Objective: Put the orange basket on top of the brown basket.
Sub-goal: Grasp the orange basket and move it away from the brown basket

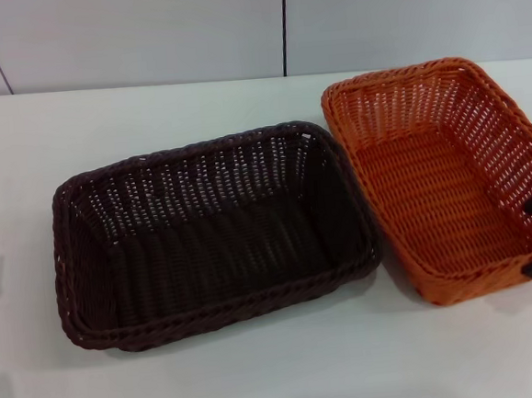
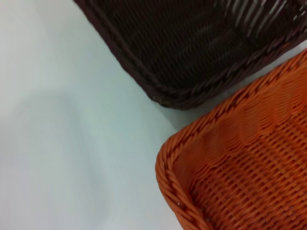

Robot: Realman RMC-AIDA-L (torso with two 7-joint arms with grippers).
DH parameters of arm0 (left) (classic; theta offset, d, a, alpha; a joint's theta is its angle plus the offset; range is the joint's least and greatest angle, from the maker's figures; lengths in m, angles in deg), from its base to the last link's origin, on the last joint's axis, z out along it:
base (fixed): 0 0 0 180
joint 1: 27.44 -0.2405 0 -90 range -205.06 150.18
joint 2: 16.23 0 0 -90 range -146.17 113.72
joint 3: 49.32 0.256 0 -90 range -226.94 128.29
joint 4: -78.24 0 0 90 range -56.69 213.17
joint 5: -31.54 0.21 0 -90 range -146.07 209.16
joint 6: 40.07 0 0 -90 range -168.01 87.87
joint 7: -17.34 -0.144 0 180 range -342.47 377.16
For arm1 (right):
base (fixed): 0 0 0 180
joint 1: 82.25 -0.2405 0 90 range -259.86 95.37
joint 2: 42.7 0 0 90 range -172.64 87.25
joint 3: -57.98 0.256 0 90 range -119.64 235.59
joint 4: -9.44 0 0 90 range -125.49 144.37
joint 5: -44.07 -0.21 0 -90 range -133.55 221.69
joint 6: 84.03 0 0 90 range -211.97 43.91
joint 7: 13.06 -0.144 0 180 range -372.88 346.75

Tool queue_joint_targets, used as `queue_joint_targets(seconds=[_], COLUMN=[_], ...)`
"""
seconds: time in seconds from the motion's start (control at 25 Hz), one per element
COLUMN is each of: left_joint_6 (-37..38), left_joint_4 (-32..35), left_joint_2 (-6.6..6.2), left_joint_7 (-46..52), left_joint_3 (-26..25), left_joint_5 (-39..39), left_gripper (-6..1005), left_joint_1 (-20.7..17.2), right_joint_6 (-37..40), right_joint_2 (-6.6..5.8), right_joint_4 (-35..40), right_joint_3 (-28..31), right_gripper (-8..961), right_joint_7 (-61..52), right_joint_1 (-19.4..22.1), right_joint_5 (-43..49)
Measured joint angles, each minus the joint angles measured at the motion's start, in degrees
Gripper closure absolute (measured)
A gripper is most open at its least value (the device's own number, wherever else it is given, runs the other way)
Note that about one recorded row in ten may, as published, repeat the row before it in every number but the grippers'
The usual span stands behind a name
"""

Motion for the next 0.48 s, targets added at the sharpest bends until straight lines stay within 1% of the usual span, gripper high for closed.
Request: queue_joint_targets(seconds=[0.12,0.16,0.2,0.36,0.48], left_joint_6=[0.0,0.0,0.0,0.1,0.1], left_joint_4=[0.0,0.0,0.0,0.0,0.0], left_joint_2=[0.00,0.00,-0.02,-0.17,-0.17], left_joint_7=[0.0,0.0,0.0,0.0,0.0], left_joint_3=[0.0,0.1,0.3,0.5,0.5], left_joint_5=[0.0,0.0,0.0,0.0,0.0], left_gripper=[197,197,197,197,197], left_joint_1=[0.0,0.0,0.0,-0.1,-0.1], right_joint_6=[-2.1,-3.3,-3.3,-6.3,-7.6], right_joint_2=[1.39,2.20,2.20,3.17,3.28], right_joint_4=[-0.9,-1.8,-1.8,-5.5,-7.4], right_joint_3=[-1.8,-2.2,-2.2,-2.5,-3.3], right_gripper=[275,276,276,278,280], right_joint_7=[0.7,1.4,1.4,1.8,1.8], right_joint_1=[0.2,0.3,0.3,0.3,0.3], right_joint_5=[2.2,3.0,3.0,3.5,3.7])
